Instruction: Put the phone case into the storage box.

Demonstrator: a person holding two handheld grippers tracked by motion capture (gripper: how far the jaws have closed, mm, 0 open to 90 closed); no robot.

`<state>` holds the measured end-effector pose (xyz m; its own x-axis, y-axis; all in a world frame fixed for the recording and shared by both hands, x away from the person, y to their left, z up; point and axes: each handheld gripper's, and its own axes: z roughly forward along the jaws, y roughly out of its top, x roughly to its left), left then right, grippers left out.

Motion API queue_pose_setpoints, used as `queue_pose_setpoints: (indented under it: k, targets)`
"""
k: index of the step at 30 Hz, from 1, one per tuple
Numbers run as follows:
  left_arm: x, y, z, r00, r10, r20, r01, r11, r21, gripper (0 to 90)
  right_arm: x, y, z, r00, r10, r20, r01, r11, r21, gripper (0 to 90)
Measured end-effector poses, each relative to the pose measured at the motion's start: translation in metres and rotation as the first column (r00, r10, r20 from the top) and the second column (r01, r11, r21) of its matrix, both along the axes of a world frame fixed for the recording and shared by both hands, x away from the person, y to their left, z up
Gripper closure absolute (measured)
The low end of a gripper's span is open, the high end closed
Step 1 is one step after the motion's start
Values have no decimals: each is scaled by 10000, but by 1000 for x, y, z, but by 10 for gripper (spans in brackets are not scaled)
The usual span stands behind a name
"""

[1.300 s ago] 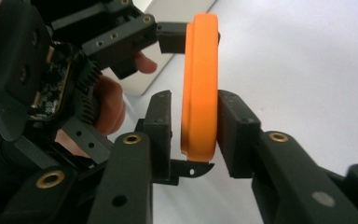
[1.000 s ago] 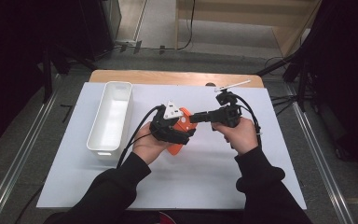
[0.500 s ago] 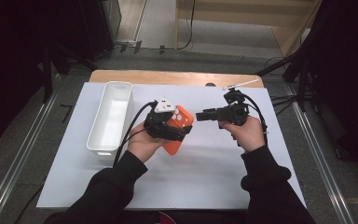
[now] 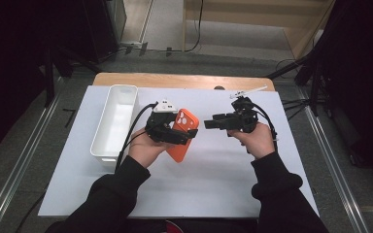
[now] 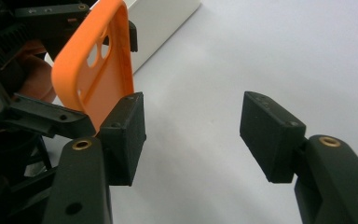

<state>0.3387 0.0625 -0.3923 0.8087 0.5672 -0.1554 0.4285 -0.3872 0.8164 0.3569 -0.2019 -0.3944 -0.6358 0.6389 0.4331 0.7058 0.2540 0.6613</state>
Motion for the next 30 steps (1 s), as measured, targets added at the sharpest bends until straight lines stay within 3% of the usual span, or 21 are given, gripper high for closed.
queue_pose_setpoints:
  k: [4, 13, 20, 30]
  targets:
    - [1, 2, 3, 9987, -231, -460, 214, 9991, -362, 160, 0, 1, -4, 10000, 66, 67, -65, 9999, -152, 374]
    - [1, 7, 10, 9989, -251, -397, 236, 9990, -375, 160, -5, 2, -9, 9978, 378, 550, -361, 9989, -315, 348]
    - [4, 13, 13, 9979, -266, -583, 233, 9981, -572, 160, -11, 2, -10, 9934, 634, 955, -600, 9975, -378, 333]
    - [5, 18, 17, 9988, -208, -434, 184, 9982, -567, 160, -23, -3, -11, 9894, 872, 1165, -848, 9961, -257, 317]
